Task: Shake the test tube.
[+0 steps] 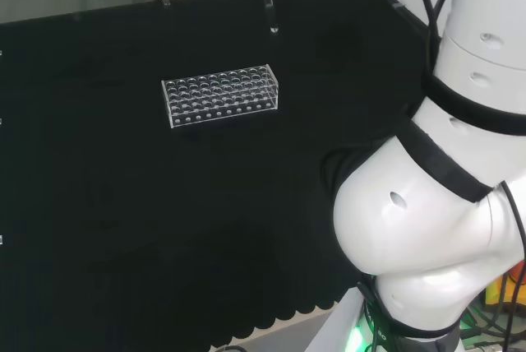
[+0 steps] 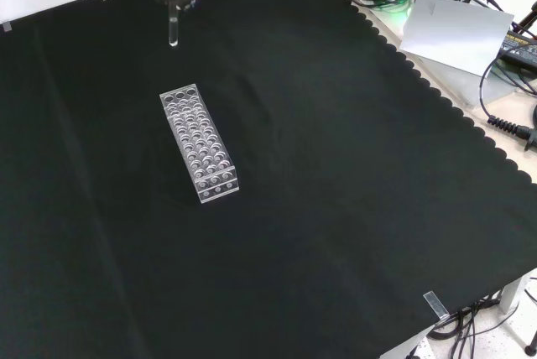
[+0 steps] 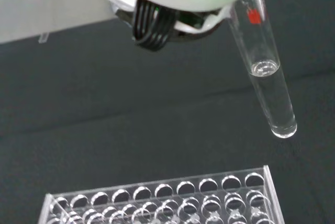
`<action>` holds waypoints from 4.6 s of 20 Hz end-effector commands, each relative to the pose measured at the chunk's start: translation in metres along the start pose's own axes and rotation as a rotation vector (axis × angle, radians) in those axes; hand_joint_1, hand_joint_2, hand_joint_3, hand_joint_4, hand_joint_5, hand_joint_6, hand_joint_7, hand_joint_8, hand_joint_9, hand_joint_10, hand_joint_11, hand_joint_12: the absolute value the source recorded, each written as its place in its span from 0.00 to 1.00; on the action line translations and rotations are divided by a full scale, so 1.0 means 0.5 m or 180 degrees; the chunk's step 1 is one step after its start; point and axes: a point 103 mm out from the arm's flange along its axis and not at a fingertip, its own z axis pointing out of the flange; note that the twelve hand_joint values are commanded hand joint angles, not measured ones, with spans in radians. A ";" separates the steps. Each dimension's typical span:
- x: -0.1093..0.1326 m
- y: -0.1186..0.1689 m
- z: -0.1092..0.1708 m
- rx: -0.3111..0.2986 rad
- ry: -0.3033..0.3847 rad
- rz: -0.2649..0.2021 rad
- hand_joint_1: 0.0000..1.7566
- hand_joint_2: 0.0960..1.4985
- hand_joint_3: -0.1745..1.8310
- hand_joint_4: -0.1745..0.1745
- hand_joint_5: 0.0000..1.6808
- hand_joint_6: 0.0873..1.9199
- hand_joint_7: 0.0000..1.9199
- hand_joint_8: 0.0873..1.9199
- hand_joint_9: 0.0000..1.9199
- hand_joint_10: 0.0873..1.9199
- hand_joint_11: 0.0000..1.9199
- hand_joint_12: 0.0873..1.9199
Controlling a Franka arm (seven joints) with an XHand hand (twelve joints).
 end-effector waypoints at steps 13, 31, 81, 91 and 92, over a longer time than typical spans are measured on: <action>0.134 -0.119 -0.061 -0.0045 0.0492 -0.0278 0.70 0.38 0.40 0.00 0.83 0.19 0.95 0.20 0.92 0.09 0.65 0.47; 0.050 -0.136 -0.040 0.0000 0.0375 0.0069 0.70 0.38 0.41 0.00 0.83 0.19 0.95 0.21 0.92 0.09 0.65 0.47; -0.080 -0.117 -0.054 -0.0079 0.0269 0.0480 0.70 0.38 0.41 0.00 0.82 0.20 0.94 0.23 0.92 0.09 0.64 0.47; -0.206 -0.123 -0.102 -0.0273 0.0138 0.0891 0.70 0.38 0.41 0.00 0.82 0.20 0.94 0.23 0.92 0.09 0.64 0.47; -0.199 -0.120 -0.101 -0.0265 0.0146 0.0863 0.70 0.38 0.41 0.00 0.82 0.20 0.94 0.23 0.92 0.09 0.64 0.47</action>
